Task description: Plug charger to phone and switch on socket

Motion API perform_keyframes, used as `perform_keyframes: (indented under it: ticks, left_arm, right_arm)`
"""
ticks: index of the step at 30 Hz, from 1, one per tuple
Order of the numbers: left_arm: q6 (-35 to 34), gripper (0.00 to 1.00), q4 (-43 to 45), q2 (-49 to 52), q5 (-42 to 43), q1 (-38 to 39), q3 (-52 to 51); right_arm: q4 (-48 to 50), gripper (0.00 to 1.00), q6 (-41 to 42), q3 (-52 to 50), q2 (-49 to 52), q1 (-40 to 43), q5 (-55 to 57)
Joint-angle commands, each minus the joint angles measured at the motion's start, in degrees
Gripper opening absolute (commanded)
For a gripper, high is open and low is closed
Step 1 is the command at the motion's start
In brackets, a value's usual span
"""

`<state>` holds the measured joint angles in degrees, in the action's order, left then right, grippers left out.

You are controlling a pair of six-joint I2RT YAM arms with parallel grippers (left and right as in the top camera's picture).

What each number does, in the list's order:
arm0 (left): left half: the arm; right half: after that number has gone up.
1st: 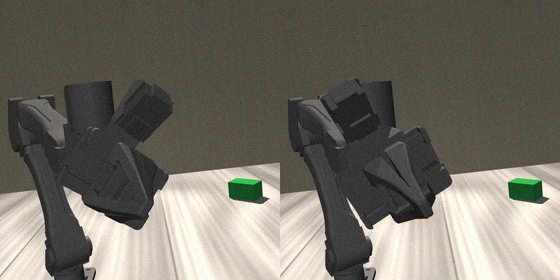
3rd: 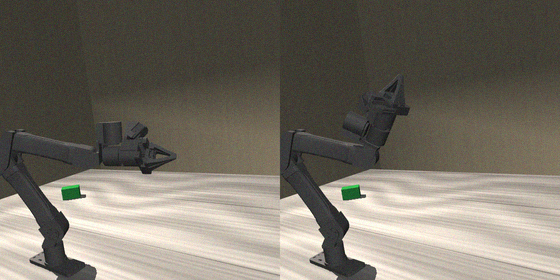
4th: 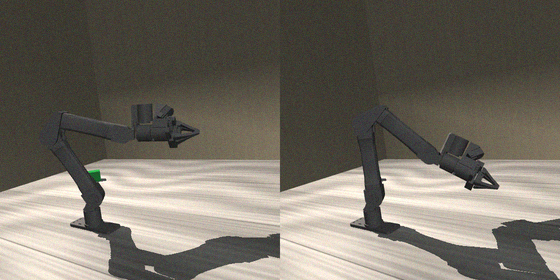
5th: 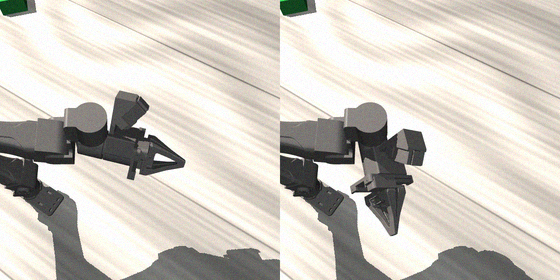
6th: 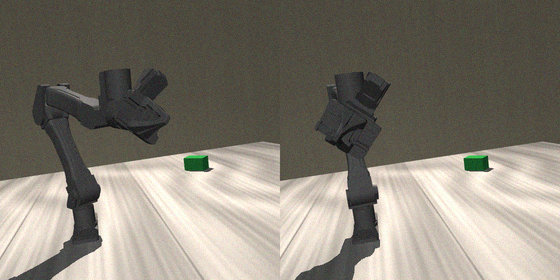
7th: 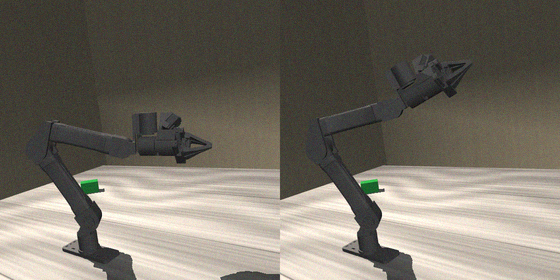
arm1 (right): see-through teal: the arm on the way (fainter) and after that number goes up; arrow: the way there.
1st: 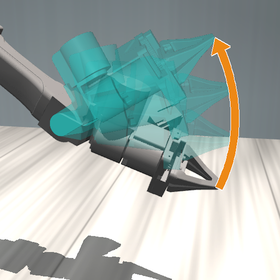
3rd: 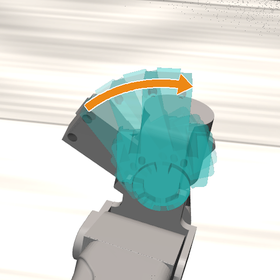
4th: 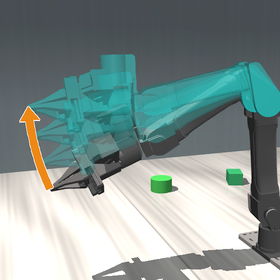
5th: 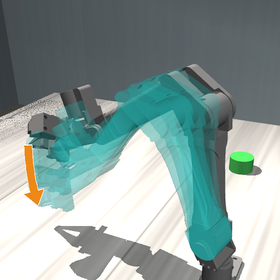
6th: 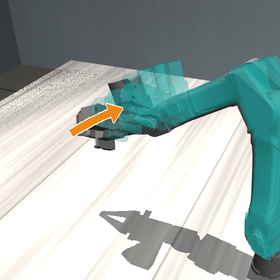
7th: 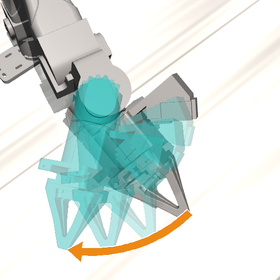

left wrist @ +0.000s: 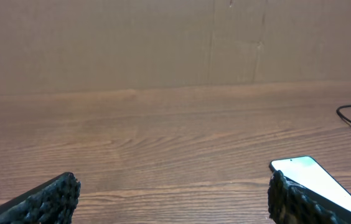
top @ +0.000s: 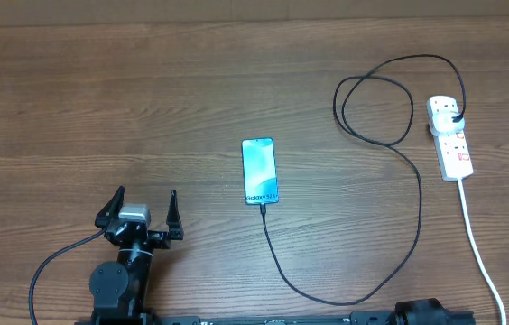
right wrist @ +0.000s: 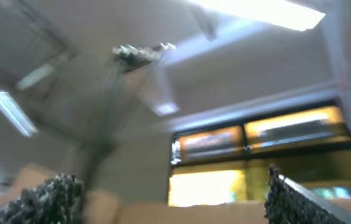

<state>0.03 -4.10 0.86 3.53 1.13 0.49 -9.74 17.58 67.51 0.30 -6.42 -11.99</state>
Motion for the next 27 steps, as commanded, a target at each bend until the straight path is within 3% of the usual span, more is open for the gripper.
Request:
perform_keyframes:
  ticks: [1,16,27]
  left_arm:
    - [0.7,1.00,-0.2,-0.5,-0.8,0.1,-0.2]
    - [0.7,1.00,-0.2,-0.5,-0.8,0.1,-0.2]
    - [0.7,1.00,-0.2,-0.5,-0.8,0.1,-0.2]
  right_arm:
    - [4.2,1.00,-0.1,-9.2,0.0,0.1,15.1]
    - [4.8,1.00,0.4,-45.4,0.0,0.0,17.0]
    - [9.2,1.00,0.6,-60.5,0.0,0.0,16.9]
